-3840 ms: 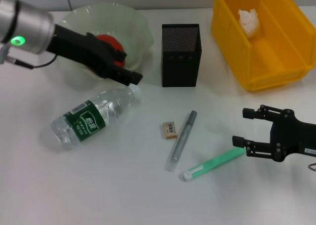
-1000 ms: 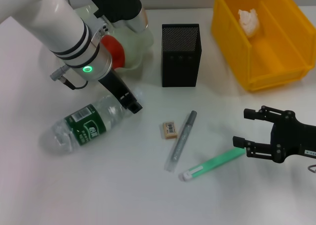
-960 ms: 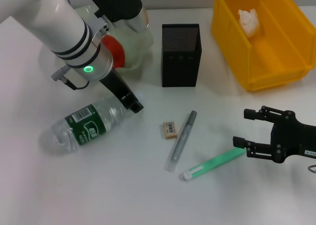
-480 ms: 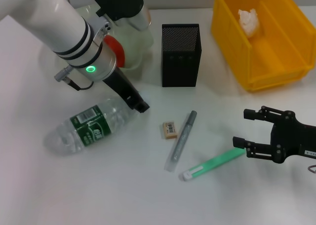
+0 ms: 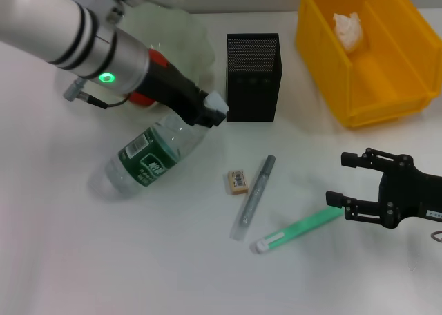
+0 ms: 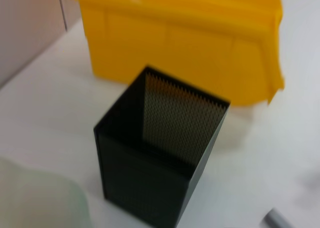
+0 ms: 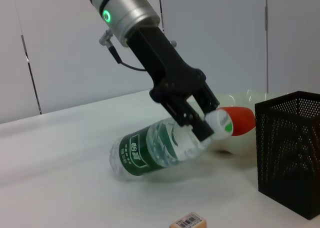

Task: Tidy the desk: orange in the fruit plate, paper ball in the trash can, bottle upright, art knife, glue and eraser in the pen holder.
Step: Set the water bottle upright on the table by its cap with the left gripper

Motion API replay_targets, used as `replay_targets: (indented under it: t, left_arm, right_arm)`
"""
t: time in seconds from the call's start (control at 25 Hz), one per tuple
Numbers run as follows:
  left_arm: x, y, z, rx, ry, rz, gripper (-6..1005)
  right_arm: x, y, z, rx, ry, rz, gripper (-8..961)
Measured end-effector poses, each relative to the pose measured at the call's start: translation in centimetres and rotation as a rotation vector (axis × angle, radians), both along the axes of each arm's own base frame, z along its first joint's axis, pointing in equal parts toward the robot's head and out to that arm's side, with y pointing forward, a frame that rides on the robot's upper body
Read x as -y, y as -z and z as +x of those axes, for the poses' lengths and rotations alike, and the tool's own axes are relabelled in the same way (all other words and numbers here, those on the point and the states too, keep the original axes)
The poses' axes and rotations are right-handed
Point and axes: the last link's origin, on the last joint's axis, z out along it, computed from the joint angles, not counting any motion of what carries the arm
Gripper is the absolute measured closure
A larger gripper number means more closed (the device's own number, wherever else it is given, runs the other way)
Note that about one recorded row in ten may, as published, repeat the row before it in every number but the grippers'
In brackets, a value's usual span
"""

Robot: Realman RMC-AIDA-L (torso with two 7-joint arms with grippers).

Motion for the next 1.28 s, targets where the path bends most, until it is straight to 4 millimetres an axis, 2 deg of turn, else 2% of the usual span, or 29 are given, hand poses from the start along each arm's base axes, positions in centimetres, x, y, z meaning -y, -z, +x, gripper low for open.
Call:
replay_targets:
  t: [0.08,0.48,1.28]
  left_arm:
    - [0.1,-0.9,-0.1,0.067,0.017,-0.004,569]
    - [0.8,-2.4,-0.8,0.200,0.076,-0.011,570]
    - [2.0,-3.4,-1.8,0.324,0.134,0.011,570]
  right_arm:
    - [0.0,0.0,0.0,0.000,-0.001,0.000,171]
    - [-0.2,0.0,-0.2,-0.001,-0.007,0.000,171]
    - [-0.2,0.0,-0.2,0.001,-0.010,-0.002,170]
